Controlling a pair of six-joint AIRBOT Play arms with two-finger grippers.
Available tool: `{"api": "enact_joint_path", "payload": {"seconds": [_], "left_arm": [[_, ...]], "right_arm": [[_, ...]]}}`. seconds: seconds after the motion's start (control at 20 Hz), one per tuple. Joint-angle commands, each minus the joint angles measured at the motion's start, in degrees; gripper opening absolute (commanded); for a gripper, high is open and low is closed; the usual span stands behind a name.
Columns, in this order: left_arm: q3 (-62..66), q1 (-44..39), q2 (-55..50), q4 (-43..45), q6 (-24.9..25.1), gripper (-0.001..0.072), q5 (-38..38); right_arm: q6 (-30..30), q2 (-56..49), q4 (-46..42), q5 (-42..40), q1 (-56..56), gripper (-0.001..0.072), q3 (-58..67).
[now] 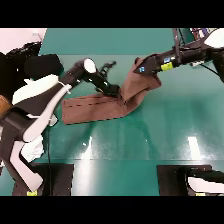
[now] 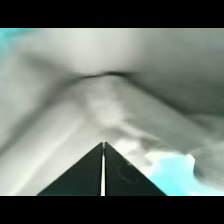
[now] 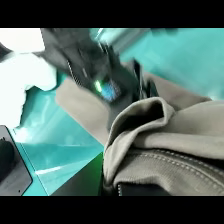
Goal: Fold the shirts.
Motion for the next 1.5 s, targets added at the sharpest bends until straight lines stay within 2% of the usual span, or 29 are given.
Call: {"api": "enact_joint_path", "payload": {"seconds": [0.0, 0.1, 0.2, 0.25, 0.35, 0.45, 0.5, 0.55, 0.65, 0.75, 0.8, 0.85, 0.9, 0.95, 1.15, 1.45], "left_arm": [[0.1, 7.1, 6.6, 3.5, 0.7, 0.0026, -3.4], [0.1, 11.9, 11.0, 4.9, 1.4, 0.0026, -3.8], [0.1, 16.9, 15.4, 5.4, 1.5, 0.0026, -3.7], [0.1, 19.2, 17.5, 5.4, 1.5, 0.0027, -3.8], [0.1, 23.5, 21.3, 5.4, 1.5, 0.0026, -3.9], [0.1, 26.8, 24.5, 5.4, 1.5, 0.0027, -5.0], [0.1, 28.2, 25.9, 5.4, 1.5, 0.0027, -6.2], [0.1, 29.5, 27.0, 5.4, 1.5, 0.0027, -7.7], [0.1, 31.9, 28.7, 5.4, 2.3, 0.0027, -11.3], [0.1, 34.3, 30.1, 5.5, 2.6, 0.0029, -15.5], [-0.1, 35.1, 30.5, 5.6, 2.6, 0.0153, -18.2], [-0.4, 35.5, 30.8, 5.6, 2.6, 0.0386, -20.0], [-1.4, 35.5, 31.0, 5.6, 2.6, 0.0449, -20.8], [-3.0, 35.1, 31.2, 5.3, 2.6, 0.0415, -21.5], [-16.0, 30.1, 31.6, 5.3, 2.6, 0.0415, -21.4], [-45.4, 22.6, 41.7, 5.4, -0.7, 0.0415, -7.2]], "right_arm": [[-2.0, 0.0, 0.1, -5.4, 5.1, 0.0015, 0.1], [-3.3, -0.7, 1.4, -9.0, 9.2, 0.0015, 0.1], [-7.8, -3.1, 8.5, -12.3, 13.6, 0.0016, 0.1], [-10.3, -5.4, 12.2, -14.7, 16.5, 0.0016, 0.5], [-12.6, -12.5, 13.6, -19.5, 22.9, 0.0031, 5.3], [-17.7, -21.5, 13.3, -21.8, 29.4, 0.0368, 14.3], [-17.9, -26.0, 12.7, -21.7, 32.0, 0.0516, 19.3], [-17.6, -29.5, 12.0, -20.4, 33.4, 0.0533, 23.6], [-15.2, -32.1, 11.5, -17.6, 33.9, 0.0528, 27.3], [-13.5, -29.3, 11.3, -16.3, 31.3, 0.0525, 23.2], [-12.7, -26.9, 10.9, -15.5, 29.0, 0.0525, 19.6], [-11.0, -24.7, 9.0, -14.1, 26.5, 0.0524, 16.6], [-9.2, -22.3, 6.1, -12.8, 23.8, 0.0524, 13.4], [-7.7, -20.0, 3.4, -11.8, 21.1, 0.0524, 10.3], [-6.5, -11.7, -0.4, -10.8, 10.9, 0.0524, -1.6], [-6.5, -1.2, -0.5, -13.1, 1.0, 0.0523, -16.6]]}}
